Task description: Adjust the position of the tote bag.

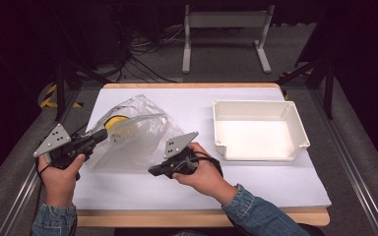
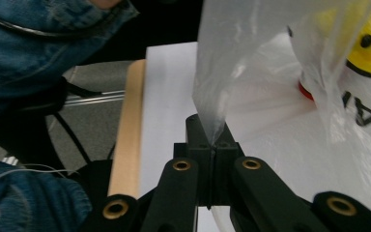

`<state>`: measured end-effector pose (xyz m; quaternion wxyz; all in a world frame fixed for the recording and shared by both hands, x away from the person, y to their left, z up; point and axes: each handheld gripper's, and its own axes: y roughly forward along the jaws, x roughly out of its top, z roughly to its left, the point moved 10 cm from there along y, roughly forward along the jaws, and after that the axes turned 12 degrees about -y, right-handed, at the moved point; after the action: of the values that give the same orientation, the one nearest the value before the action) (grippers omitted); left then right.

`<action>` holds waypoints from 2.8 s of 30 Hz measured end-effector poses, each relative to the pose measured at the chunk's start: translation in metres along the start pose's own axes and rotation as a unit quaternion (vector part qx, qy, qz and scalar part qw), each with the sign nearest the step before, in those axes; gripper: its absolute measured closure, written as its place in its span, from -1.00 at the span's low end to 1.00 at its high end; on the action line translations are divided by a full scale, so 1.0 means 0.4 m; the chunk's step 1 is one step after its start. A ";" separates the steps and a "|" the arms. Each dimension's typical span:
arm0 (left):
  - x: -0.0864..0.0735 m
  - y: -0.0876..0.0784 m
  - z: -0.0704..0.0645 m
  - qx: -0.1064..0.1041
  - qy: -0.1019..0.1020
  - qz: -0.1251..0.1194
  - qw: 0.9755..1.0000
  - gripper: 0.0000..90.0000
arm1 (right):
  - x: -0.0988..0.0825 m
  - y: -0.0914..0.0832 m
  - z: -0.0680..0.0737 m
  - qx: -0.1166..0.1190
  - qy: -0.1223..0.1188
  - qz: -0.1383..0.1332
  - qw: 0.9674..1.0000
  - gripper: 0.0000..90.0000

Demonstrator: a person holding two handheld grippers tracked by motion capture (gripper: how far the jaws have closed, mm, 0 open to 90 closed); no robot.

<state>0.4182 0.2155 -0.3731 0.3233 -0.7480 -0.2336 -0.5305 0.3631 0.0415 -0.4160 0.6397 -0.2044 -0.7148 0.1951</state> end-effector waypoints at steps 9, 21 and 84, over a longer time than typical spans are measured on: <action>0.001 -0.005 0.007 0.003 -0.001 -0.003 1.000 1.00 | 0.027 0.006 0.035 0.027 -0.008 -0.019 0.999 0.71; -0.005 -0.018 0.036 0.013 -0.014 -0.004 1.000 1.00 | 0.033 -0.123 -0.054 -0.039 0.010 -0.041 0.998 0.09; -0.015 -0.112 0.142 0.027 -0.050 -0.036 0.998 0.83 | -0.018 -0.220 -0.476 -0.130 0.337 -0.158 0.919 1.00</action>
<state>0.4217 0.2878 -0.3812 0.3124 -0.7558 -0.2907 -0.4966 0.5493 -0.0329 -0.3544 0.8331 -0.2234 -0.4991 -0.0835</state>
